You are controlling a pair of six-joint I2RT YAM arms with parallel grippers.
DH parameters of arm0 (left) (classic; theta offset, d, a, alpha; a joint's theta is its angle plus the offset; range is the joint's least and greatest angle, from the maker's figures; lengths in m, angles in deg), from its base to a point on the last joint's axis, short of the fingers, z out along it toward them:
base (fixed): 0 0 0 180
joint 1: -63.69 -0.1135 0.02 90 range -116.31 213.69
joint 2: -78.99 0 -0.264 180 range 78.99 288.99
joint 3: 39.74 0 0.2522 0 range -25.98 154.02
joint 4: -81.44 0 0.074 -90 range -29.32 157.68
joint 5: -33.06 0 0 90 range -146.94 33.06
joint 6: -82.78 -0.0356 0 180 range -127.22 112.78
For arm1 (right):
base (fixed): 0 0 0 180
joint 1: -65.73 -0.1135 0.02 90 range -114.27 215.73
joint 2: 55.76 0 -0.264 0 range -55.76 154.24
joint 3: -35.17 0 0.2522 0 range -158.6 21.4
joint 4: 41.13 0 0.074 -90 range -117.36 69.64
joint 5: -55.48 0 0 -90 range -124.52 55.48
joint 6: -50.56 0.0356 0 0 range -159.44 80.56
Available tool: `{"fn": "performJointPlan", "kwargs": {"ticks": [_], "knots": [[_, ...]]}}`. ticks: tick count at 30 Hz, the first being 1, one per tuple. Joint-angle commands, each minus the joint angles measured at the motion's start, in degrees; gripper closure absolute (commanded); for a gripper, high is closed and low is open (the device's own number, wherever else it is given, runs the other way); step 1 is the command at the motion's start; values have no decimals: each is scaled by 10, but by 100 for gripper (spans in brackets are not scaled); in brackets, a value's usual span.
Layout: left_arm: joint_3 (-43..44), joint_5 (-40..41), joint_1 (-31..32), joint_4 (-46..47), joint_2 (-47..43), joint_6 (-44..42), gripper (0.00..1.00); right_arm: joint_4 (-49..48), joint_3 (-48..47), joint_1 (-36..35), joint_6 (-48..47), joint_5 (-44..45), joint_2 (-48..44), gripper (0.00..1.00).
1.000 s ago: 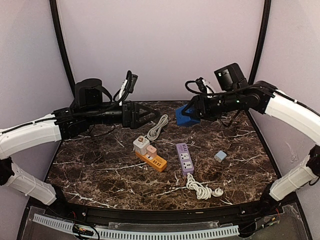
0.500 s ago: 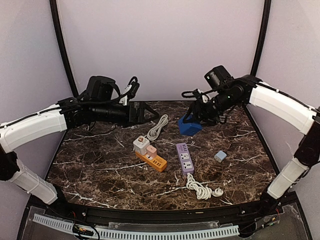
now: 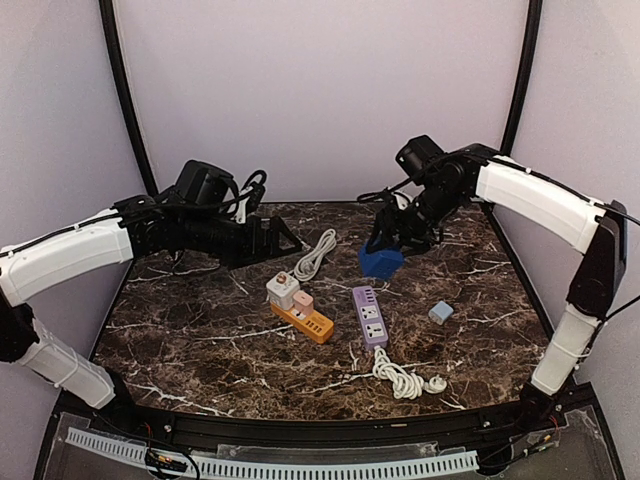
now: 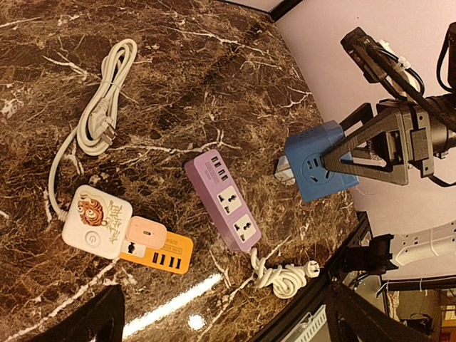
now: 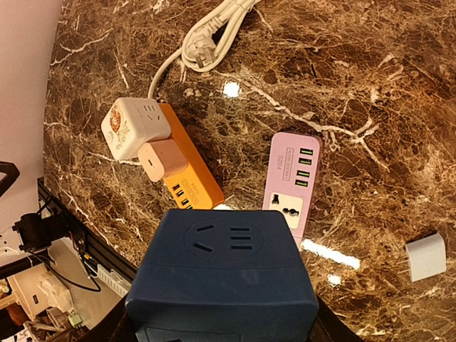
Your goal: Insert the plug
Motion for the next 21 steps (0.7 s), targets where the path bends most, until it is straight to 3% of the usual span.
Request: {"fn": "performJointPlan", "kwargs": {"ticks": [1, 21], "knots": [[-21, 23, -2, -19, -34, 7, 1, 35, -29, 6, -25, -26, 39, 100], [-48, 56, -2, -20, -61, 20, 1, 39, 1, 2, -45, -10, 86, 100]]}}
